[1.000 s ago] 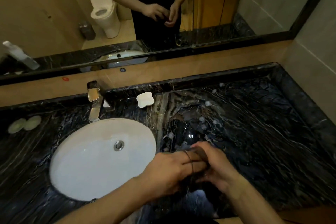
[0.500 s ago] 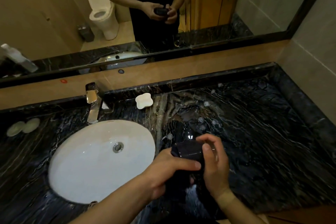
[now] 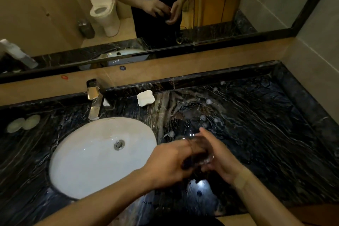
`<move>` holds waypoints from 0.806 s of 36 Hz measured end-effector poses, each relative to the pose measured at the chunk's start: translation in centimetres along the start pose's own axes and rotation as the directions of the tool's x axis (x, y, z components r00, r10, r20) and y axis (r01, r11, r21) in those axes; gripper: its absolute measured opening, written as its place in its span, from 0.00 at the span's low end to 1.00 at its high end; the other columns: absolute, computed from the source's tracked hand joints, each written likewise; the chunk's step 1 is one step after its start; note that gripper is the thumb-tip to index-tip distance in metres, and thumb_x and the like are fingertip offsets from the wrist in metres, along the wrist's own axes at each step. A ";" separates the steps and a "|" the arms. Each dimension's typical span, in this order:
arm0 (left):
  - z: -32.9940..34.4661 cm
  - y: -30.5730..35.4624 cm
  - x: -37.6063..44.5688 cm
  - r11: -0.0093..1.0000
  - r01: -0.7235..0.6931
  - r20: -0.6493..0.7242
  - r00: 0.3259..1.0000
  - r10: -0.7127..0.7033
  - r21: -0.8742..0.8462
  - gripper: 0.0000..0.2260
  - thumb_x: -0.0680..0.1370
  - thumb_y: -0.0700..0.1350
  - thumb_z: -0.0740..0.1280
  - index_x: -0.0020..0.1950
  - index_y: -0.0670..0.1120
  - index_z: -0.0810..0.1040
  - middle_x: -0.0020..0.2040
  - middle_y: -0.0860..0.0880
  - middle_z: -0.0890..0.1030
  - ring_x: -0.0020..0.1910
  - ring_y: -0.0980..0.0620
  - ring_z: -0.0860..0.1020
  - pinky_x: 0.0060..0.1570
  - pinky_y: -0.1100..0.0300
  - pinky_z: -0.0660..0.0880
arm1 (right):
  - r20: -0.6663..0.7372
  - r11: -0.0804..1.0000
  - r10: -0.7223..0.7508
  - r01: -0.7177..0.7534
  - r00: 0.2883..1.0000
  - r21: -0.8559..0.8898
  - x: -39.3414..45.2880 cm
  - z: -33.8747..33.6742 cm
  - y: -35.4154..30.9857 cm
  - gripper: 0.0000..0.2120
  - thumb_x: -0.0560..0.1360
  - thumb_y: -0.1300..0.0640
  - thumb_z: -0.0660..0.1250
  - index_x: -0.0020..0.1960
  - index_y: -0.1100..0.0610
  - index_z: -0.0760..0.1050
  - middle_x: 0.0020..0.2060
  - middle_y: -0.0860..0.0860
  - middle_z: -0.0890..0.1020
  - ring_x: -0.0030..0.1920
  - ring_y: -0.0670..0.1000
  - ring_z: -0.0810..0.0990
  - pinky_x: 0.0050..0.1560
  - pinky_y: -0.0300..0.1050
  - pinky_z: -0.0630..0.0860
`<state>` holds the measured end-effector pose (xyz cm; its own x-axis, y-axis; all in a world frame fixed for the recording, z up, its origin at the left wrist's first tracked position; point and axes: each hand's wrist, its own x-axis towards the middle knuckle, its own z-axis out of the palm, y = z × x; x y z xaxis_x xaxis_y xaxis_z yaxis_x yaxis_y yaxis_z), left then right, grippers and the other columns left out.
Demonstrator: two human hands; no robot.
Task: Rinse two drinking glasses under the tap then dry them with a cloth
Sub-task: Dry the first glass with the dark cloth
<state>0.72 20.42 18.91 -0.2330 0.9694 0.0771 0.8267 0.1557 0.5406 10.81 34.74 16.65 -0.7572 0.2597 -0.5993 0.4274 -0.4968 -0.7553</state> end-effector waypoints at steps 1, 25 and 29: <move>-0.4 0.7 0.3 0.944 0.169 -0.014 0.984 -0.180 -0.284 0.20 0.71 0.47 0.74 0.62 0.58 0.78 0.56 0.59 0.83 0.51 0.59 0.82 0.48 0.62 0.79 | -0.022 0.993 -0.109 0.110 0.994 0.033 -0.1 0.2 0.3 0.17 0.81 0.41 0.58 0.50 0.51 0.80 0.42 0.53 0.84 0.35 0.48 0.79 0.28 0.41 0.70; -0.5 -0.5 -0.6 1.000 -0.007 0.111 0.994 0.006 0.002 0.28 0.73 0.40 0.71 0.70 0.61 0.71 0.68 0.60 0.75 0.64 0.58 0.76 0.52 0.57 0.80 | 0.027 0.994 0.022 -0.024 0.999 0.103 -0.3 0.8 0.5 0.20 0.81 0.41 0.58 0.50 0.54 0.81 0.37 0.53 0.84 0.35 0.51 0.80 0.26 0.40 0.72; -1.9 0.6 0.3 0.449 0.482 0.283 0.852 -0.440 -0.753 0.27 0.66 0.29 0.77 0.63 0.48 0.81 0.51 0.48 0.86 0.46 0.51 0.84 0.48 0.58 0.79 | -0.177 0.902 -0.416 0.429 0.892 0.041 -0.4 2.0 2.2 0.17 0.78 0.40 0.59 0.59 0.48 0.76 0.52 0.49 0.84 0.52 0.52 0.83 0.43 0.50 0.81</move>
<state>0.12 20.45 20.87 -0.4172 0.8114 -0.4093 -0.1266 0.3941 0.9103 11.09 31.86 15.74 -0.7659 0.5848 -0.2672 0.0406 -0.3707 -0.9279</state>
